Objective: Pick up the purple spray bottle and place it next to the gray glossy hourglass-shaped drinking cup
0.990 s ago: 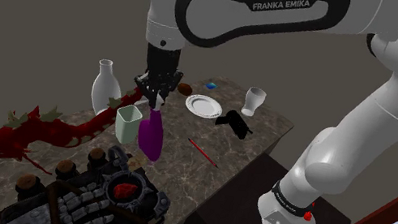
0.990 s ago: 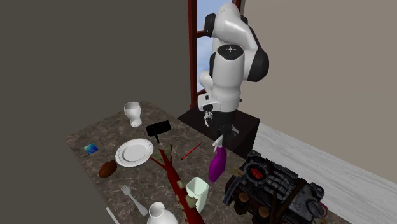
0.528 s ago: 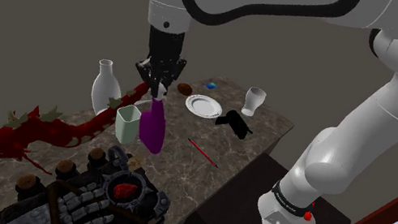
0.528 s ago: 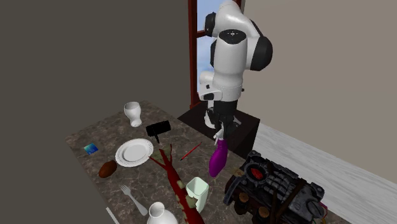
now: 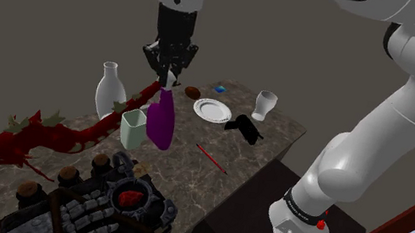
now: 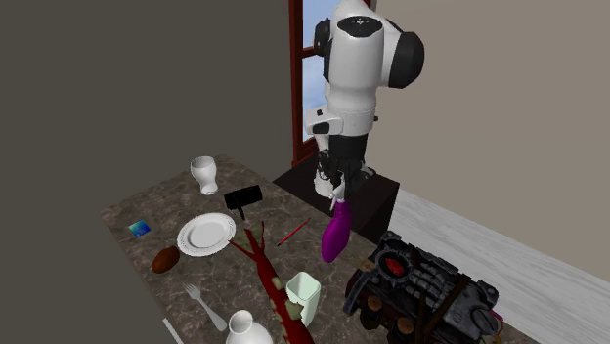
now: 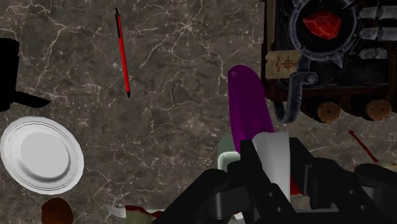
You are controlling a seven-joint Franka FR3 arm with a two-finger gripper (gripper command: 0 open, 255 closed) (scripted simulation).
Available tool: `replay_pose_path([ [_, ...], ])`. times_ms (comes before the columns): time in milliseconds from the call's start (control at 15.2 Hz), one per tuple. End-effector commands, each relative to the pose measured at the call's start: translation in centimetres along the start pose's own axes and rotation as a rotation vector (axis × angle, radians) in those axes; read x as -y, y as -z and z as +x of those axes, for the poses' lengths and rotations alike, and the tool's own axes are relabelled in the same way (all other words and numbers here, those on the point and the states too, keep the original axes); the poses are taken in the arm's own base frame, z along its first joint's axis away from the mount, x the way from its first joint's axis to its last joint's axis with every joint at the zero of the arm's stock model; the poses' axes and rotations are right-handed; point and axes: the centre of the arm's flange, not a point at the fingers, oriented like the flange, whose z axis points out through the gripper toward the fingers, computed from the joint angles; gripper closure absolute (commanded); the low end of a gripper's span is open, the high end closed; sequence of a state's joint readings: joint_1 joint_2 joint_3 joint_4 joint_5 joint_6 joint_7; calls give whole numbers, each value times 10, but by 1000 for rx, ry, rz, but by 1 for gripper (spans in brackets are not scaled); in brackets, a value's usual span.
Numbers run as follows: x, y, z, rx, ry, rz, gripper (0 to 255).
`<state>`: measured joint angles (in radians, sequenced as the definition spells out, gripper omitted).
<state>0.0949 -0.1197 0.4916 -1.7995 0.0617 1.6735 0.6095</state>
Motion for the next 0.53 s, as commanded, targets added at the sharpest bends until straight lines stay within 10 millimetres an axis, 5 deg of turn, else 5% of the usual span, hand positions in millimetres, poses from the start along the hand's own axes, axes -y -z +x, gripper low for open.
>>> replay_pose_path([
  [0,0,11,-1,0,0,0,255],
  [462,0,48,-2,0,0,0,255],
])
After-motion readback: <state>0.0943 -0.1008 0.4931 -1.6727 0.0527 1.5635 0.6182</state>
